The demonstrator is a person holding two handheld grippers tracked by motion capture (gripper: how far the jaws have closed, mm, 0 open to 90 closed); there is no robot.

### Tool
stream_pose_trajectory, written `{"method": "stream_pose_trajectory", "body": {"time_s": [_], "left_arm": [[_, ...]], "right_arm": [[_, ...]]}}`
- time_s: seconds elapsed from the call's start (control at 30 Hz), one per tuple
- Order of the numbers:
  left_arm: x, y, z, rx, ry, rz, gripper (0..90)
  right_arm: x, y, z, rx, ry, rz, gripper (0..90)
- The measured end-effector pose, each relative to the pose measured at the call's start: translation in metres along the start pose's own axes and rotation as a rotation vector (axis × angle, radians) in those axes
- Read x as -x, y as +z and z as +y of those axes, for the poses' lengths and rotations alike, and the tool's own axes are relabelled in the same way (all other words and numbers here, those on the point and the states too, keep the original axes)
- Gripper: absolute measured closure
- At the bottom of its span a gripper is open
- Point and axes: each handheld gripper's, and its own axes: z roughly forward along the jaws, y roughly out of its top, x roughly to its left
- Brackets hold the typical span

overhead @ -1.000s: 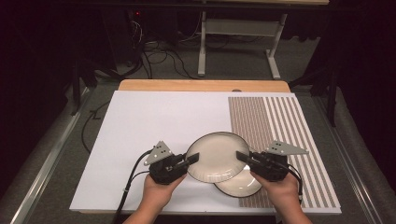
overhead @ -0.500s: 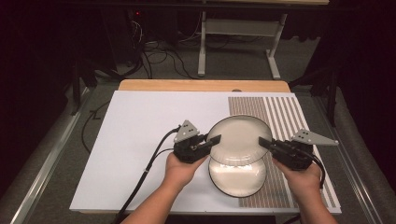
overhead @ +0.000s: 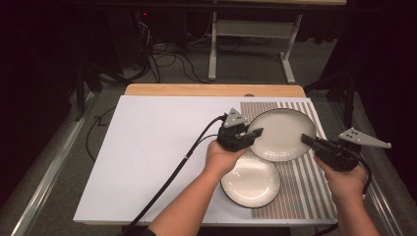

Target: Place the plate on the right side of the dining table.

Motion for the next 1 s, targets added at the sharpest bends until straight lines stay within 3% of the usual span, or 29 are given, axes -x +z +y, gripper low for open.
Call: {"method": "stream_pose_trajectory", "body": {"time_s": [0.37,0.73,1.0], "left_arm": [[-0.003,0.039,0.004,-0.025,0.008,-0.022,66.6],[-0.015,0.064,-0.016,-0.11,-0.056,-0.037,62.6],[-0.016,0.073,-0.025,-0.166,-0.068,-0.033,61.5]], "right_arm": [[0.023,-0.007,-0.008,0.016,0.041,-0.063,84.1],[0.029,0.002,-0.023,-0.045,0.046,-0.102,85.2],[0.033,0.006,-0.033,-0.077,0.059,-0.111,85.1]]}}
